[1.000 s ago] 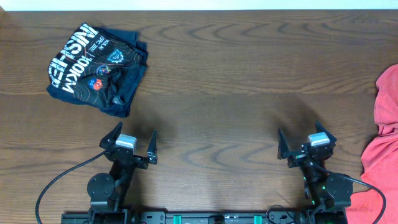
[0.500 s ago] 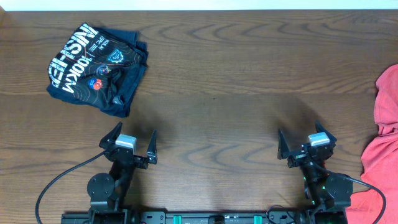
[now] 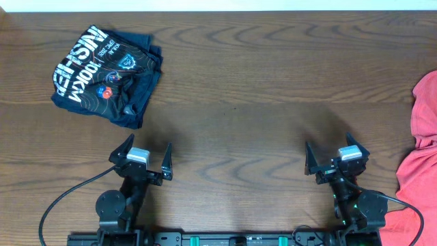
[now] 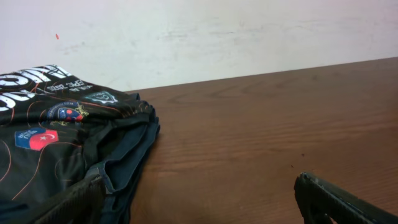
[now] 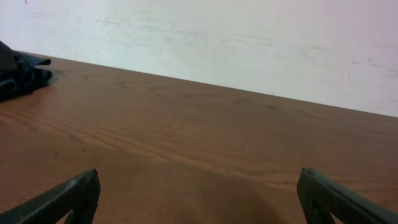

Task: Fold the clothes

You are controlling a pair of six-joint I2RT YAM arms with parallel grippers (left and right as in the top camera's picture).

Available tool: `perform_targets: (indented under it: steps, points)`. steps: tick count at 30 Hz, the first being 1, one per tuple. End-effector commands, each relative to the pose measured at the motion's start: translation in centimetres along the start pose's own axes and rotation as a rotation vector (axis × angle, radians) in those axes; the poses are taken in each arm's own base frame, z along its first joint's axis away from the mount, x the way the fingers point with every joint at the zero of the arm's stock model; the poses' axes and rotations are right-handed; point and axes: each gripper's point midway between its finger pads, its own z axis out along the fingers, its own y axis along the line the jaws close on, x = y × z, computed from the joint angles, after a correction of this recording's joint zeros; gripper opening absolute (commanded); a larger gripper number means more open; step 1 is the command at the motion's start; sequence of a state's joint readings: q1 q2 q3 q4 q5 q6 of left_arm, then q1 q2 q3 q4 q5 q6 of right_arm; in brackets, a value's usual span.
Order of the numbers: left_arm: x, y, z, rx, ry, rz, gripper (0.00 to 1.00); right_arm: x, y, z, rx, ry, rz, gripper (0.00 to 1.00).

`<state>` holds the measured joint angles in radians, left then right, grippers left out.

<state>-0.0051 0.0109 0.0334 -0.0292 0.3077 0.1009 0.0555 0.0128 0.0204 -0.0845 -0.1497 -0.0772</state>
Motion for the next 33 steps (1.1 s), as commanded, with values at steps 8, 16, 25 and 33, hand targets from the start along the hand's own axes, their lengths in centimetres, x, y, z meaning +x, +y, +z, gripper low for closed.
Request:
perform_targets:
  steps: [8,16,25,33]
  points:
    - [1.6,-0.2,0.2,0.01,0.035,-0.021,0.98,0.0,-0.1,0.0,0.002,-0.004,-0.006,0.99]
    - [1.5,-0.5,0.2,0.03,0.033,-0.018,0.98,0.0,-0.1,0.0,0.002,-0.004,-0.006,0.99]
    - [1.3,-5.3,-0.6,0.315,0.023,-0.031,0.98,-0.8,5.2,-0.9,-0.312,-0.042,0.004,0.99]
    - [-1.7,-7.1,-1.7,0.425,0.009,-0.248,0.98,-5.2,6.7,-2.1,-0.422,-0.167,0.117,0.99]
